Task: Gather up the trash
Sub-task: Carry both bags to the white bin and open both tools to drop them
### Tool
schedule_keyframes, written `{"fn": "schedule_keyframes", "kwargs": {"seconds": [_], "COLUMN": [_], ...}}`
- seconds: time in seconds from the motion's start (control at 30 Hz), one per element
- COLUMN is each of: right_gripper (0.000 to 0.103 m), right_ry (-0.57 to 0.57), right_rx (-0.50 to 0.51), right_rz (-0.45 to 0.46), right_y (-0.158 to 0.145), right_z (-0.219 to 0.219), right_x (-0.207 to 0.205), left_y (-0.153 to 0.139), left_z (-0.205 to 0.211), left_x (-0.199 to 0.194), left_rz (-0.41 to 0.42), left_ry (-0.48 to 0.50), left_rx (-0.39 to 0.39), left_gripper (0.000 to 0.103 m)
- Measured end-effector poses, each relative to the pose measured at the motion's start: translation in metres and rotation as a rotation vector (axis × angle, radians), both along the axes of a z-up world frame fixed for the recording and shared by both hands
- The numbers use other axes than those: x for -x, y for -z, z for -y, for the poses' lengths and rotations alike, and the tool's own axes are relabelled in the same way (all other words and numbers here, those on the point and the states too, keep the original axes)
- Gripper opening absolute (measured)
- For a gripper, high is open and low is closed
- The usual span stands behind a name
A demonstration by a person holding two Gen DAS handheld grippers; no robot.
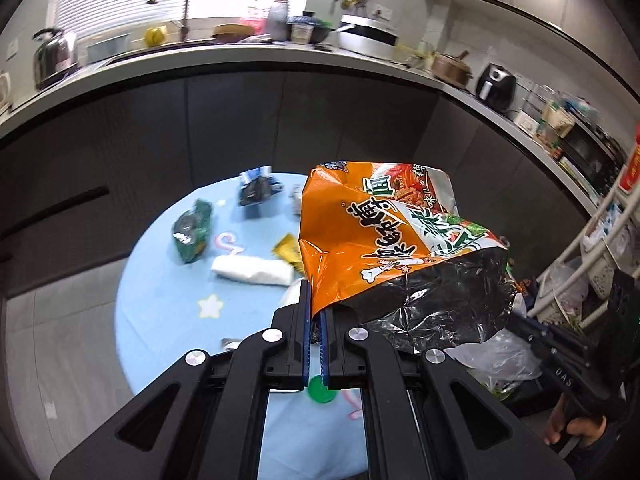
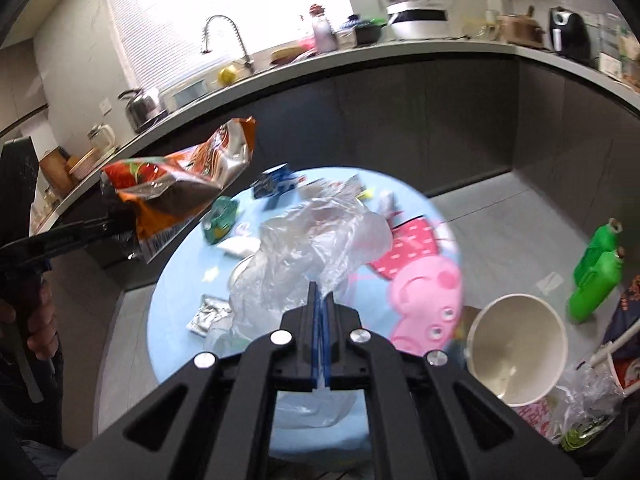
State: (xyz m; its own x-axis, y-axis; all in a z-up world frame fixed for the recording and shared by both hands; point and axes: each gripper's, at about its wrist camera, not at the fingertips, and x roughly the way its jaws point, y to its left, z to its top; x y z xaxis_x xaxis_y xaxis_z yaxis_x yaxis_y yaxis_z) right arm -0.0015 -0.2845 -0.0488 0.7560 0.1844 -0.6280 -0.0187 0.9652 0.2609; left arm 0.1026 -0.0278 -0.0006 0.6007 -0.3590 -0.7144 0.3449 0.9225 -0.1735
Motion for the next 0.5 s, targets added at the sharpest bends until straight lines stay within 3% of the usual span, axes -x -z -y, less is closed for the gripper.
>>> {"fn": "schedule_keyframes", "kwargs": {"seconds": [0.23,0.5], "right_gripper": [0.004,0.004], "right_ry": [0.215,0.370], "right_rx": [-0.036,-0.123], "right_rz": [-0.028,-0.130], "right_y": [0.030,0.093], "right_z": [0.086,0.163], "right_x": [0.028,0.060], "left_y": [0.005,0.053], "left_z": [0.103,0.248], "left_x": [-0.001,-0.002], "left_rz": [-0.008,-0.084], "left_ry": [0.177,0.385], "left_rx": [-0.035,-0.104], "left_gripper": [0.003,0.003]}}
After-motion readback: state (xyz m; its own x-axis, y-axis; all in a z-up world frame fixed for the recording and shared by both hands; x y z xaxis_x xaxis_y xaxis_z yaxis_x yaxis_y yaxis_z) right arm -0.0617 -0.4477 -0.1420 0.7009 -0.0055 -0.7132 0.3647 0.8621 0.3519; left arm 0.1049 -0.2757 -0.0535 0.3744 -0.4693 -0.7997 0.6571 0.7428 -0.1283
